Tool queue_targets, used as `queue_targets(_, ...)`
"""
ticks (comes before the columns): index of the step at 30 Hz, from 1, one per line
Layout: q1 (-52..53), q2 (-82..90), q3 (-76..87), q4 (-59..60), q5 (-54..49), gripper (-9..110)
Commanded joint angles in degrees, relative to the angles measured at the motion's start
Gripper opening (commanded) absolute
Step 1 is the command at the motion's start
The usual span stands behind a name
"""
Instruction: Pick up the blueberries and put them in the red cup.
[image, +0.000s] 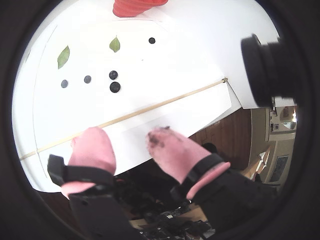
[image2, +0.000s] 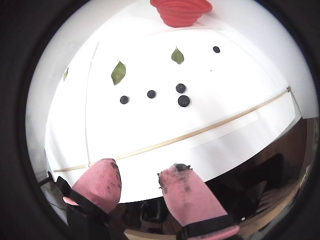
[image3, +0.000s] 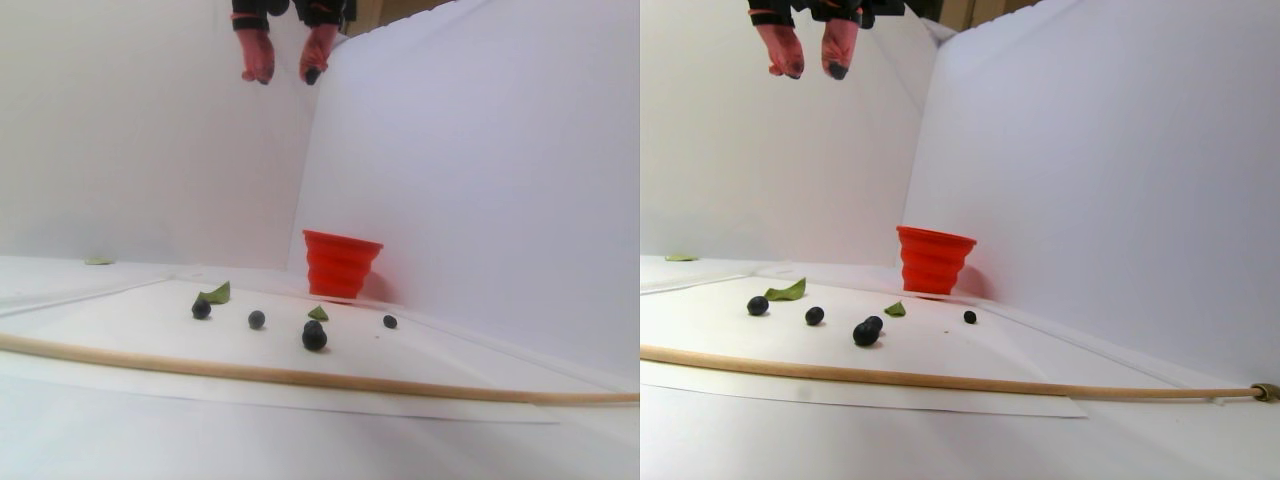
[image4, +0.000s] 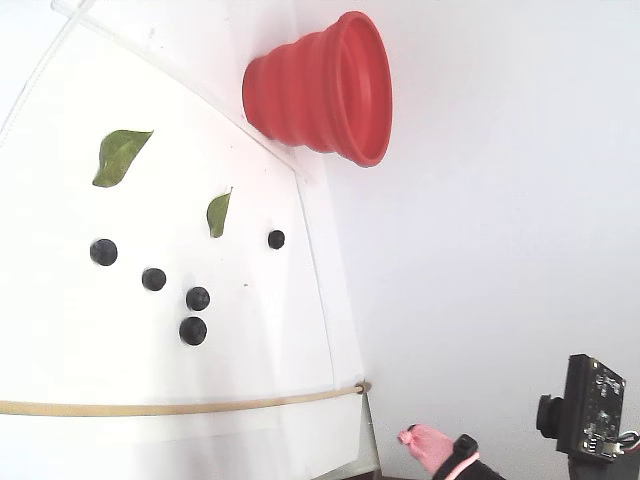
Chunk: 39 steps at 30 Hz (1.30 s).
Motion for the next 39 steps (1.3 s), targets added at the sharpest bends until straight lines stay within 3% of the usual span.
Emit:
queue_targets(1, -0.35, 0.00, -0.62, -3.34, 0.00, 15)
queue_targets(39, -6.94, -25.66, -3.25, -24.96, -0.44, 16)
